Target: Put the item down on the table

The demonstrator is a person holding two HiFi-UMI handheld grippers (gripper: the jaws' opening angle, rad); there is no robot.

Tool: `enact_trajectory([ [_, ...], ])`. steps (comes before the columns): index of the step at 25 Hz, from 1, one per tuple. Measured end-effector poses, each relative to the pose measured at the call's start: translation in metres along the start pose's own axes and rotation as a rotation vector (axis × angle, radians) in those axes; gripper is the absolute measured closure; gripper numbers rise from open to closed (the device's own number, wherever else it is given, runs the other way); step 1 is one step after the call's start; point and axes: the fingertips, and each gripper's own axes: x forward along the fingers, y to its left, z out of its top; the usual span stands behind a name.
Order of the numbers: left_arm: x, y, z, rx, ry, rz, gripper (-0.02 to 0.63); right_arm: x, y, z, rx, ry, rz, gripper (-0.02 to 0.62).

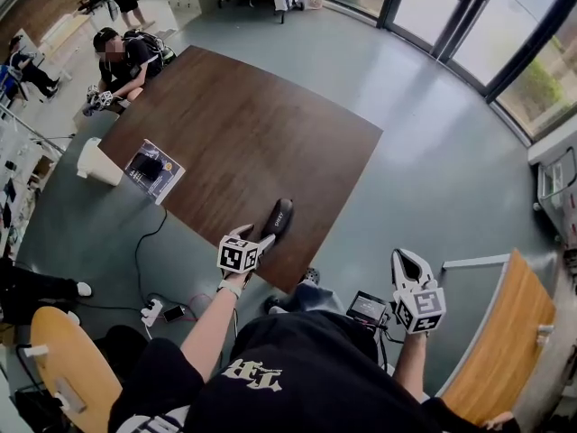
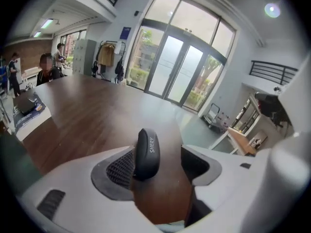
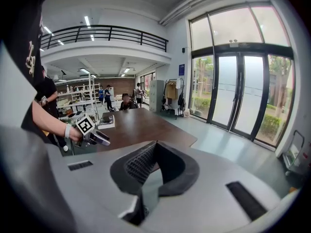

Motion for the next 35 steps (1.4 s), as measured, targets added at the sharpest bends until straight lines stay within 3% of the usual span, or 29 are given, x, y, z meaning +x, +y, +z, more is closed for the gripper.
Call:
enact_trajectory([
  [11,-0.120,-0.026,0.045,-0.017,-0.367,-0.031,0.597,0.006,0.037,0.021,-0.097,-0.033,0.036,0.606],
  [17,-0.179,-0.052,0.056,0.032,-0.533,-0.132,0.600,-0.001,0.061,0.022,-0.109,-0.054,0.038,0.606],
  [23,-0.217,-0.071,0.055,0.074,-0.625,-0.182,0.600,-0.007,0.091,0.028,-0.135,-0.081,0.066,0.607],
  [35,-0.275,-0.089,0.041,0.001,-0.749,-0.219,0.600,-0.019,0.160,0.048,-0.205,-0.104,0.198,0.607],
])
